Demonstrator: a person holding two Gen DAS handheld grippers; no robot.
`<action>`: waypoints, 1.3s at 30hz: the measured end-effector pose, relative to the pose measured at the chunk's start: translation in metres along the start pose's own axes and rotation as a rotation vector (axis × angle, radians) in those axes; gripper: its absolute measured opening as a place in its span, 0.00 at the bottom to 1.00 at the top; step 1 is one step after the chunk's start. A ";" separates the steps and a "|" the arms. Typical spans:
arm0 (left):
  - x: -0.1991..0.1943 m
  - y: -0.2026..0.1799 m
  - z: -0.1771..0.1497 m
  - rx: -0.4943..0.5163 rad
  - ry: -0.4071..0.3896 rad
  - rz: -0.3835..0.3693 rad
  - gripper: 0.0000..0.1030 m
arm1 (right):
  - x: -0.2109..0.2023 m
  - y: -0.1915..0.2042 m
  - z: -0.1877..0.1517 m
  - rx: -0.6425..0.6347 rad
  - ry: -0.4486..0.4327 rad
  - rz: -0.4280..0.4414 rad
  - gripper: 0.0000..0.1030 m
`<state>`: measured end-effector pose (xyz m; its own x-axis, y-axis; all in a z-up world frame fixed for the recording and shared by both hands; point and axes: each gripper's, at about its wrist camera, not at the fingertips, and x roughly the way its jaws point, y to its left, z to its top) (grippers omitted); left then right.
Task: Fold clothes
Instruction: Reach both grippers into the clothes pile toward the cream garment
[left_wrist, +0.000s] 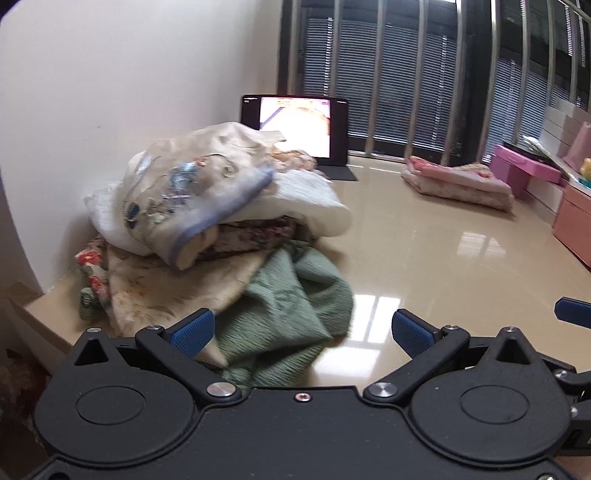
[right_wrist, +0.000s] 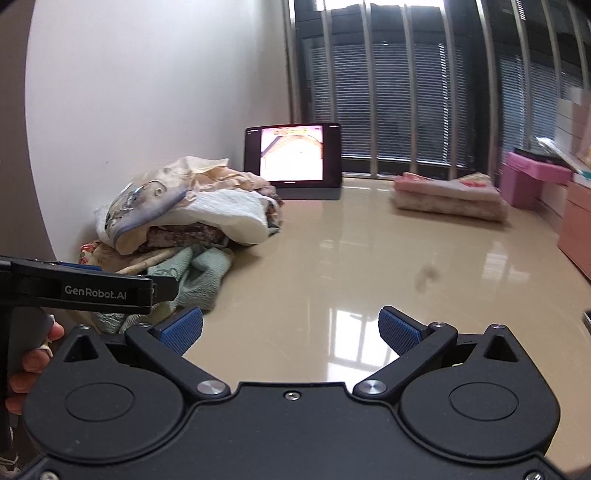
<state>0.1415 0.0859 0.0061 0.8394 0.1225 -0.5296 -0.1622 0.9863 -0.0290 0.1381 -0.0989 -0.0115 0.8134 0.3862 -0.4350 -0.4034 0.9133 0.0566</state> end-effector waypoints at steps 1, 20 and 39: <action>0.002 0.005 0.001 -0.010 -0.005 0.014 1.00 | 0.004 0.003 0.002 -0.013 -0.001 0.006 1.00; 0.012 0.115 0.005 -0.203 0.013 0.305 1.00 | 0.135 0.128 0.053 -0.746 -0.205 0.076 0.91; 0.024 0.087 0.040 -0.144 -0.122 0.282 1.00 | 0.148 0.138 0.096 -0.913 -0.403 0.160 0.71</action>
<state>0.1685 0.1795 0.0245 0.8053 0.4092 -0.4289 -0.4611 0.8871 -0.0194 0.2428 0.0963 0.0180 0.7347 0.6644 -0.1371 -0.5491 0.4636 -0.6954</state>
